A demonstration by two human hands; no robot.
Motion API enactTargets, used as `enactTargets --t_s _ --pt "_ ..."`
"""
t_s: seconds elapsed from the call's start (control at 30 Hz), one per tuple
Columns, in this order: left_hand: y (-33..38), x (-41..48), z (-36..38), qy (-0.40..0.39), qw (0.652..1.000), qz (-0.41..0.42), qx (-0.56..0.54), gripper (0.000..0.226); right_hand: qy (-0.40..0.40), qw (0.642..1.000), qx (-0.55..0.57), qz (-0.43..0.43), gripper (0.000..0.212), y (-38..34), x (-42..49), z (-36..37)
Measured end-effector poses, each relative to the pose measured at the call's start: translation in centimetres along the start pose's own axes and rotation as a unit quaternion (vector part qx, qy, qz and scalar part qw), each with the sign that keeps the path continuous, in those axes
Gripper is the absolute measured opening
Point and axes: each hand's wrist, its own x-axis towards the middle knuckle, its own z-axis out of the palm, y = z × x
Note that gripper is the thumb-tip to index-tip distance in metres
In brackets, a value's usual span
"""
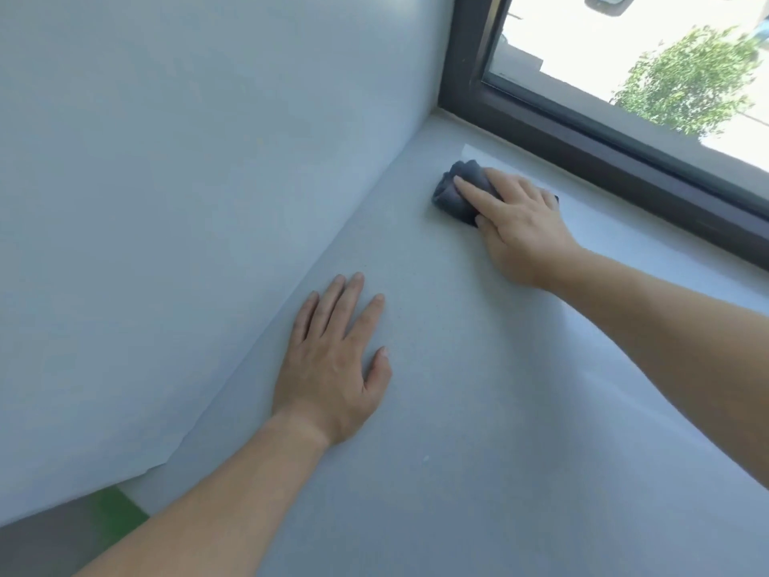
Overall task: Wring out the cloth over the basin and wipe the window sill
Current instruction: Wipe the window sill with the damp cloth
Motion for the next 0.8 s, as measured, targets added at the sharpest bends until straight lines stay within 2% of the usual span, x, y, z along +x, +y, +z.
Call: enactTargets --t_s 0.07,0.1,0.13,0.23,0.27,0.3,0.4,0.43,0.47,0.57,0.6,0.63,0.7,0.73,0.77,0.8 --pt "0.1 0.1 0.0 0.002 1.0 -0.001 -0.001 0.064 0.036 0.992 0.013 0.12 0.051 0.6 1.1 -0.2" --pt "0.1 0.1 0.0 0.004 1.0 -0.002 0.0 0.064 0.051 0.988 0.01 0.148 0.051 -0.2 0.9 0.2" --pt "0.1 0.1 0.0 0.006 1.0 -0.003 -0.001 0.063 0.055 0.989 0.011 0.136 0.051 -1.3 0.2 0.7" --pt "0.0 -0.1 0.0 0.009 1.0 -0.002 -0.004 0.063 0.013 1.0 -0.001 -0.02 0.051 -1.3 -3.0 0.8" --pt "0.0 -0.1 0.0 0.009 1.0 -0.002 -0.005 0.063 0.0 0.999 -0.007 -0.033 0.051 -0.2 -3.2 0.4" --pt "0.0 -0.1 0.0 0.01 1.0 -0.002 -0.006 0.063 0.008 1.0 -0.012 -0.002 0.05 0.8 -2.8 0.2" --pt "0.1 -0.1 0.0 0.011 1.0 -0.004 -0.009 0.063 0.069 0.978 0.042 0.19 0.051 -0.6 -2.2 0.7" --pt "0.1 -0.1 -0.1 0.014 1.0 -0.005 -0.008 0.063 0.074 0.977 0.05 0.195 0.052 -2.4 -2.7 1.2" --pt "0.2 -0.2 -0.1 0.016 1.0 -0.005 -0.009 0.063 0.069 0.985 0.047 0.152 0.052 -4.3 -3.6 1.7" --pt "0.1 -0.2 -0.1 0.023 1.0 -0.004 -0.021 0.062 0.002 0.998 0.019 -0.066 0.051 -5.2 -6.8 1.9" --pt "0.1 -0.3 -0.1 0.027 0.999 -0.005 -0.023 0.061 0.0 0.996 0.007 -0.084 0.051 -4.0 -6.4 1.5" --pt "0.1 -0.3 0.0 0.033 0.999 -0.006 -0.026 0.061 0.008 0.999 -0.005 -0.044 0.05 -2.7 -5.6 1.1" --pt "0.1 -0.5 0.0 0.047 0.998 -0.012 -0.033 0.06 0.043 0.99 0.018 0.131 0.05 -1.2 -3.9 0.8" --pt "0.1 -0.6 -0.1 0.061 0.998 -0.016 -0.031 0.057 0.057 0.979 0.036 0.19 0.051 -1.8 -3.6 1.0" --pt "0.2 -0.7 -0.3 0.079 0.996 -0.019 -0.027 0.052 0.057 0.978 0.04 0.198 0.052 -3.2 -3.9 1.3" --pt "0.4 -0.9 -0.4 0.098 0.995 -0.021 -0.025 0.047 0.051 0.985 0.032 0.161 0.053 -4.8 -4.8 2.0"
